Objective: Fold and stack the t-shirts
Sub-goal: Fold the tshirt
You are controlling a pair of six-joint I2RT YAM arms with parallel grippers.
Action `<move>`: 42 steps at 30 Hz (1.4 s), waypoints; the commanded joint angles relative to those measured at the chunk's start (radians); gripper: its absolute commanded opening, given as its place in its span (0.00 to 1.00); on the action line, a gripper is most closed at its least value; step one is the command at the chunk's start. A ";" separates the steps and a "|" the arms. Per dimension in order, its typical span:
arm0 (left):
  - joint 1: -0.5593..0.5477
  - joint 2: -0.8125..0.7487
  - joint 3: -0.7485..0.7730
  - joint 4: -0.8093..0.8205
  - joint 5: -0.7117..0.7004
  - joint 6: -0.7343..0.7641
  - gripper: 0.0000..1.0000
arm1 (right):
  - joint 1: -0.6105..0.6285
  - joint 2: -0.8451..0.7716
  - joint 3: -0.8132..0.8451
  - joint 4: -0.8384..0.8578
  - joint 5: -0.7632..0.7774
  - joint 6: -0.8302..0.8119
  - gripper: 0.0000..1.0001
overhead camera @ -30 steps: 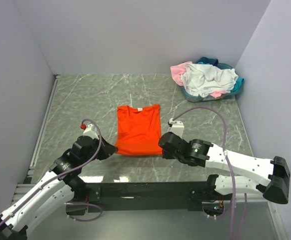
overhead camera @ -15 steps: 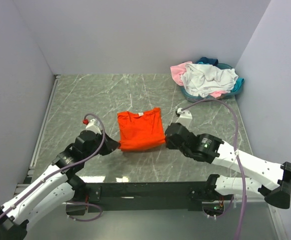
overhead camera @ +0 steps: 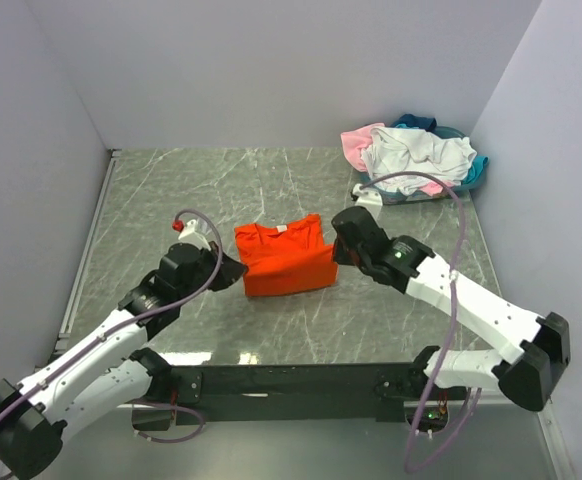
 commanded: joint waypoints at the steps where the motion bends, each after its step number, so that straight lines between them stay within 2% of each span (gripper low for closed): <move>1: 0.046 0.041 0.051 0.091 -0.004 0.049 0.00 | -0.032 0.056 0.096 0.059 -0.014 -0.064 0.00; 6: 0.158 0.125 0.049 0.164 0.129 0.079 0.00 | -0.065 0.175 0.168 0.072 -0.037 -0.101 0.00; 16: 0.321 0.300 0.087 0.269 0.263 0.150 0.00 | -0.142 0.421 0.335 0.081 -0.087 -0.156 0.00; 24: 0.365 0.492 0.166 0.365 0.355 0.173 0.00 | -0.193 0.554 0.420 0.079 -0.102 -0.179 0.00; 30: 0.396 0.614 0.239 0.398 0.361 0.165 0.00 | -0.249 0.617 0.478 0.081 -0.139 -0.199 0.00; 36: 0.456 0.751 0.274 0.473 0.405 0.127 0.00 | -0.289 0.734 0.597 0.058 -0.160 -0.225 0.00; 42: 0.473 0.909 0.376 0.470 0.459 0.147 0.00 | -0.312 0.872 0.755 0.021 -0.189 -0.244 0.00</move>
